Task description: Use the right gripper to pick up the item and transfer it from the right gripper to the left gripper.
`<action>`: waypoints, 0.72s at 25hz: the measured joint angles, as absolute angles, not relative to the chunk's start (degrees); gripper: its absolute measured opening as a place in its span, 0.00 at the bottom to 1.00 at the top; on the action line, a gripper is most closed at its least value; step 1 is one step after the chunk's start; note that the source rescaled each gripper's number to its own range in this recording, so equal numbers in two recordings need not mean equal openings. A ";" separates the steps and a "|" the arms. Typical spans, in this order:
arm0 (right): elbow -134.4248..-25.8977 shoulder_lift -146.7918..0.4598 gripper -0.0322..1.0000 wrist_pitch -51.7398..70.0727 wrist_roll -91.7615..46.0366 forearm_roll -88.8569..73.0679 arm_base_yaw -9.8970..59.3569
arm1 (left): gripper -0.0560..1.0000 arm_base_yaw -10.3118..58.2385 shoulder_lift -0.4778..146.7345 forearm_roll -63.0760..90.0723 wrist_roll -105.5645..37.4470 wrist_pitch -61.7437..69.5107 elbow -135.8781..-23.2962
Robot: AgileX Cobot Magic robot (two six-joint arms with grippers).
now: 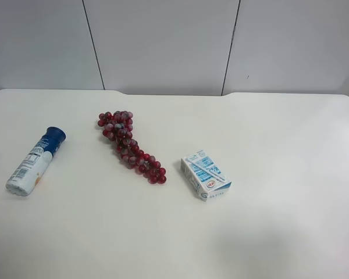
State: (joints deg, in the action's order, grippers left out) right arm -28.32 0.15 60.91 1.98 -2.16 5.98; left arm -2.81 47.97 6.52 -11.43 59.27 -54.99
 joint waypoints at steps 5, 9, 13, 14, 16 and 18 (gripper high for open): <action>-28.32 0.15 1.00 60.91 1.98 -2.16 5.98 | 0.99 -2.81 34.55 6.15 -10.99 64.59 -52.84; -28.32 0.15 1.00 60.91 1.98 -2.16 5.98 | 0.99 -2.81 24.72 6.15 -10.80 68.96 -47.29; -28.32 0.15 1.00 60.91 1.98 -2.16 5.98 | 1.00 -2.75 15.52 6.59 -10.80 69.51 -42.29; -28.32 0.15 1.00 60.91 1.98 -2.16 5.98 | 1.00 -2.75 13.14 6.59 -10.66 69.64 -41.30; -28.32 0.15 1.00 60.91 1.98 -2.16 5.98 | 1.00 -2.75 8.87 6.61 -10.25 69.87 -39.72; -28.32 0.15 1.00 60.91 1.98 -2.16 5.98 | 1.00 -2.75 5.49 6.61 -9.03 69.88 -38.76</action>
